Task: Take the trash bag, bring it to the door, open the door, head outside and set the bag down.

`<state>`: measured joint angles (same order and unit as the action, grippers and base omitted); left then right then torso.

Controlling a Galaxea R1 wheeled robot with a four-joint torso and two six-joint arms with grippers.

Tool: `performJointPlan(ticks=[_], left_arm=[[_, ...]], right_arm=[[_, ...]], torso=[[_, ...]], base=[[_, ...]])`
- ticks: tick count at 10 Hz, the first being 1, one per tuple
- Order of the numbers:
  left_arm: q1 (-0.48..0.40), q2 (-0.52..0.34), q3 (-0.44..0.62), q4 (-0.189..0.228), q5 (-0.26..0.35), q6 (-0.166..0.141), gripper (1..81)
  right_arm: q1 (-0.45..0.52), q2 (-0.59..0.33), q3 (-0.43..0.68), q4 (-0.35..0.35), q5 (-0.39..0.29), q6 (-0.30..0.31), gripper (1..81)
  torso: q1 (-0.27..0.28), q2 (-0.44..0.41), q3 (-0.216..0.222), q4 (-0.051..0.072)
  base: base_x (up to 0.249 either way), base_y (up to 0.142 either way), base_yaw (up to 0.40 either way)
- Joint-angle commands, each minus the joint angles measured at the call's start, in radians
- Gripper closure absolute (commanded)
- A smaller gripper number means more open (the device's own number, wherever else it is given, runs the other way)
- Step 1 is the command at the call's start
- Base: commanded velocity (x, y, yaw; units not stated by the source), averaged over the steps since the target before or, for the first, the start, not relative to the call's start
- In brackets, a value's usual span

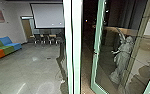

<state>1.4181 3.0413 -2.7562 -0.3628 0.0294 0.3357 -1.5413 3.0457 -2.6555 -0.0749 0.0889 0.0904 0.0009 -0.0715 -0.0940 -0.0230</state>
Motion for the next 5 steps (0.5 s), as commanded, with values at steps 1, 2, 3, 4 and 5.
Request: performJointPlan(ticks=[1, 2, 3, 4, 5], left_arm=[[-0.067, -0.005, 0.003, -0.002, 0.055, 0.003, 81.1], [-0.067, -0.005, 0.003, -0.002, 0.055, 0.003, 81.1], [-0.067, -0.005, 0.003, -0.004, 0.055, 0.003, 81.1], [-0.067, -0.005, 0.003, -0.004, 0.055, 0.003, 81.1], [-0.067, -0.004, 0.003, -0.004, 0.055, 0.002, 81.1]], right_arm=[[0.036, 0.018, 0.005, -0.016, -0.048, -0.005, 1.0], [0.031, 0.02, 0.005, -0.011, -0.037, -0.005, 1.0], [0.029, 0.018, 0.003, -0.009, -0.035, -0.005, 1.0], [0.029, 0.02, 0.002, -0.009, -0.034, -0.005, 1.0], [0.029, 0.02, -0.001, -0.009, -0.032, -0.005, 1.0]], torso=[[0.0, 0.0, 0.0, 0.0], [0.0, 0.0, 0.0, 0.0], [0.0, 0.0, 0.0, 0.0], [0.0, 0.0, 0.0, 0.0], [0.0, 0.0, 0.0, 0.0]], base=[[0.0, 0.0, 0.0], [0.0, -0.068, 0.0], [0.0, -0.076, 0.0], [0.0, -0.093, 0.0], [0.0, -0.093, 0.0]])
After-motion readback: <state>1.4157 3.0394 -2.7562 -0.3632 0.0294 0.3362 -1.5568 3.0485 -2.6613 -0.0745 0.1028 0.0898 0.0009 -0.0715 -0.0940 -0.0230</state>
